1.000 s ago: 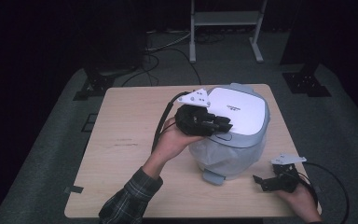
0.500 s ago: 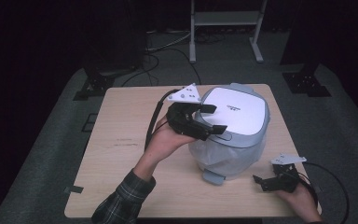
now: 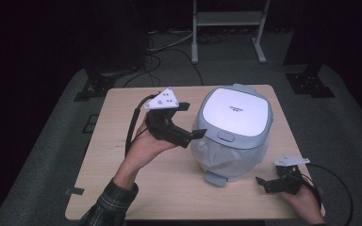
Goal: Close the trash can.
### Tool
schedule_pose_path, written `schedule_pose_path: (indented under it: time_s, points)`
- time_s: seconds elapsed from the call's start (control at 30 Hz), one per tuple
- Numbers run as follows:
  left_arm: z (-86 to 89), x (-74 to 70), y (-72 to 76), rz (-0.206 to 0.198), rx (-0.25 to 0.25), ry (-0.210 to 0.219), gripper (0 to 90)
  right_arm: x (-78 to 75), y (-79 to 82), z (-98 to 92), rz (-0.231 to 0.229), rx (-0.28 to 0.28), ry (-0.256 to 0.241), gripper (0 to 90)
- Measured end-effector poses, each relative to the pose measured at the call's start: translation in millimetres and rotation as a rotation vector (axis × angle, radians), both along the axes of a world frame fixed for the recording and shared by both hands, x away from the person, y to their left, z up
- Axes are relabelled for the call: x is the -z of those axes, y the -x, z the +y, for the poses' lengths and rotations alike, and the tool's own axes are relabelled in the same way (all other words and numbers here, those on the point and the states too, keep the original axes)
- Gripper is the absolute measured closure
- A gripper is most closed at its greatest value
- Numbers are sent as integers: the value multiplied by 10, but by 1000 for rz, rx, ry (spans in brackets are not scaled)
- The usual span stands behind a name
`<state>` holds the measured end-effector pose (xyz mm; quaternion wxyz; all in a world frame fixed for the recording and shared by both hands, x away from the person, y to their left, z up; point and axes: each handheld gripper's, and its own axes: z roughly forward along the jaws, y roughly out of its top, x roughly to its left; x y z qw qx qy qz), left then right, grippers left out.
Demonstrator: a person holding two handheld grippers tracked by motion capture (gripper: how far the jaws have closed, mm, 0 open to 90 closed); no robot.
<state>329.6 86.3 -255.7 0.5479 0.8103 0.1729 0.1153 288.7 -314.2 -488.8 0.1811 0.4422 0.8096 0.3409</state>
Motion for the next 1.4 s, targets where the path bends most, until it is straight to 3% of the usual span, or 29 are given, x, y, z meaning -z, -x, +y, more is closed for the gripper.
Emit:
schedule_pose_path:
  time_s: [0.33, 0.7, 1.23, 1.4]
  points:
    - [320, 204, 55, -18, -77, 1, 0, 0, 0, 0, 0, 0, 0, 0]
    - [542, 511, 93, -9, -150, -9, 0, 0, 0, 0, 0, 0, 0, 0]
    - [819, 972, 142, 25, -206, -9, 0, 0, 0, 0, 0, 0, 1, 0]
    - [857, 1118, 169, 40, -216, -28, 0, 0, 0, 0, 0, 0, 1, 0]
